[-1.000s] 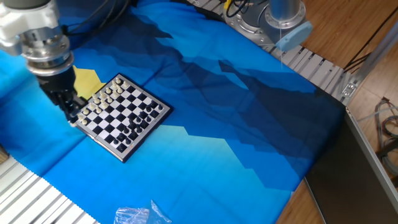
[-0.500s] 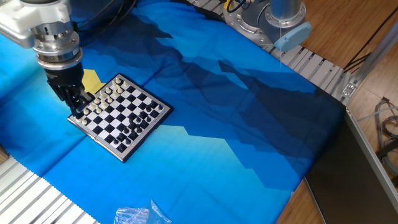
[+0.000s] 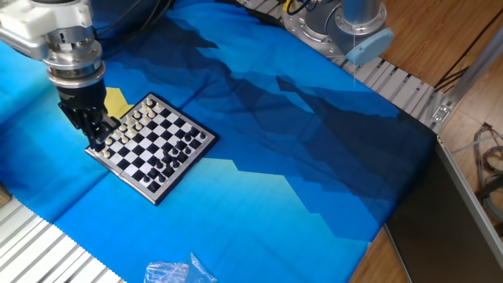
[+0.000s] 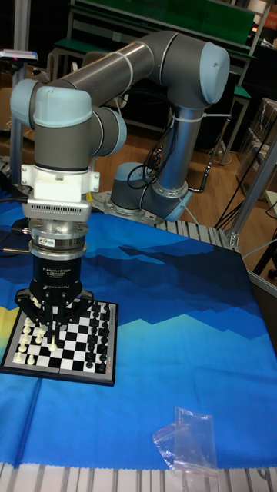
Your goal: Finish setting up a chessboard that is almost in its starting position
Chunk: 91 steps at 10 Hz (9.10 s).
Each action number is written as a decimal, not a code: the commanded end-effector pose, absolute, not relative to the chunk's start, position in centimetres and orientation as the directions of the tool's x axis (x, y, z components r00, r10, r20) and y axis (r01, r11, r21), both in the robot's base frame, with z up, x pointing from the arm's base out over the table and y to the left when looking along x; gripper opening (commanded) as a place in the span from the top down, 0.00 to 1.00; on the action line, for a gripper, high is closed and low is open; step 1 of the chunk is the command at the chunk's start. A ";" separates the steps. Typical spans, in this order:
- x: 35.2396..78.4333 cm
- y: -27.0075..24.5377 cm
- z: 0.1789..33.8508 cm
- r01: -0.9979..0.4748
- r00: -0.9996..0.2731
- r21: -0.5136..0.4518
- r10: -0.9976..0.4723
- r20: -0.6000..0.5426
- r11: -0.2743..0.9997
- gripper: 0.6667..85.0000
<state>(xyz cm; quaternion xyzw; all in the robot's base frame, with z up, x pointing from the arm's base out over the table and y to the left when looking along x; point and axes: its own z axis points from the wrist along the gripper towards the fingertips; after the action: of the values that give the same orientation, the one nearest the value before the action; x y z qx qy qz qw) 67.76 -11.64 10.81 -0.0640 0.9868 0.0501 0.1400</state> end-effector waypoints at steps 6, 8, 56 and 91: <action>65.5 -11.5 11.0 -0.208 -0.937 0.108 -0.166 -0.307 0.972 0.97; 64.8 -11.8 10.9 -0.205 -0.939 0.101 -0.167 -0.300 0.974 0.97; 63.8 -14.8 7.3 -0.262 -0.963 -0.050 -0.264 -0.053 0.964 1.00; 64.0 -15.1 3.5 -0.261 -0.961 -0.032 -0.263 -0.081 0.965 1.00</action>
<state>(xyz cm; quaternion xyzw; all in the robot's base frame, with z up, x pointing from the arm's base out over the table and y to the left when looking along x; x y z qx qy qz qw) 63.86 -15.23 3.39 -0.1360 0.9898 -0.0159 0.0389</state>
